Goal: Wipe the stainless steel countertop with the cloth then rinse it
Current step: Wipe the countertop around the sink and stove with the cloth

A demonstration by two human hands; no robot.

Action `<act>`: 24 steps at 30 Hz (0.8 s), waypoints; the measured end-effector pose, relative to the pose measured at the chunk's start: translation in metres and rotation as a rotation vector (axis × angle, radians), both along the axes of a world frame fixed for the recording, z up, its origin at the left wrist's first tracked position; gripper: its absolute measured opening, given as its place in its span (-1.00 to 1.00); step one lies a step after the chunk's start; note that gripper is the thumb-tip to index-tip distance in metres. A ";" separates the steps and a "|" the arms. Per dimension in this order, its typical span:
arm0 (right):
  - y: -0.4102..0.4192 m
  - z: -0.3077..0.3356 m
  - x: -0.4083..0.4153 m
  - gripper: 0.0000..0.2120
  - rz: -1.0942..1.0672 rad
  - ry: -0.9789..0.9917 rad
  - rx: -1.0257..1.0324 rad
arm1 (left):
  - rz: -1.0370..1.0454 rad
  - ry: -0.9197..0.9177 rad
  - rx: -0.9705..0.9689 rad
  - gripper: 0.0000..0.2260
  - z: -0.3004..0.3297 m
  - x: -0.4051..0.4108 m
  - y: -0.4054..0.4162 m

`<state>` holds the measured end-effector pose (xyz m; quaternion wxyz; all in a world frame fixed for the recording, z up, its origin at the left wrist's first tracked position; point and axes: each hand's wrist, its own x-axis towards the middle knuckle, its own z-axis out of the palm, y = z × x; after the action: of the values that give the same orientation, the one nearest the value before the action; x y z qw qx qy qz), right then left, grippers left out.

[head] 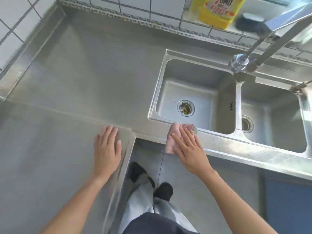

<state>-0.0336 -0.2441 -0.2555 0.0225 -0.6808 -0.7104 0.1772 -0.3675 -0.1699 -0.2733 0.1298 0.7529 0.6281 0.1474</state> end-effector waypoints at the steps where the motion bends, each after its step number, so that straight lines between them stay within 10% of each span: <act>1: -0.007 0.003 0.017 -0.47 -0.097 0.006 -0.004 | -0.095 -0.009 -0.011 -0.54 0.000 0.020 -0.007; 6: 0.002 0.011 0.017 -0.50 -0.559 0.047 -0.044 | -0.192 0.162 -0.044 -0.47 -0.004 0.067 -0.026; 17: -0.016 0.007 0.018 -0.51 0.012 0.089 0.015 | -0.221 0.141 -0.027 -0.52 0.001 0.086 -0.019; 24: -0.076 0.006 0.129 -0.51 -0.572 0.002 0.003 | -0.636 -0.003 -0.075 -0.59 -0.001 0.204 0.005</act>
<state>0.0950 -0.3203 -0.2496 0.0730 -0.8534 -0.4896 0.1633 -0.1640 -0.1651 -0.2745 0.1980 0.9060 0.3661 0.0774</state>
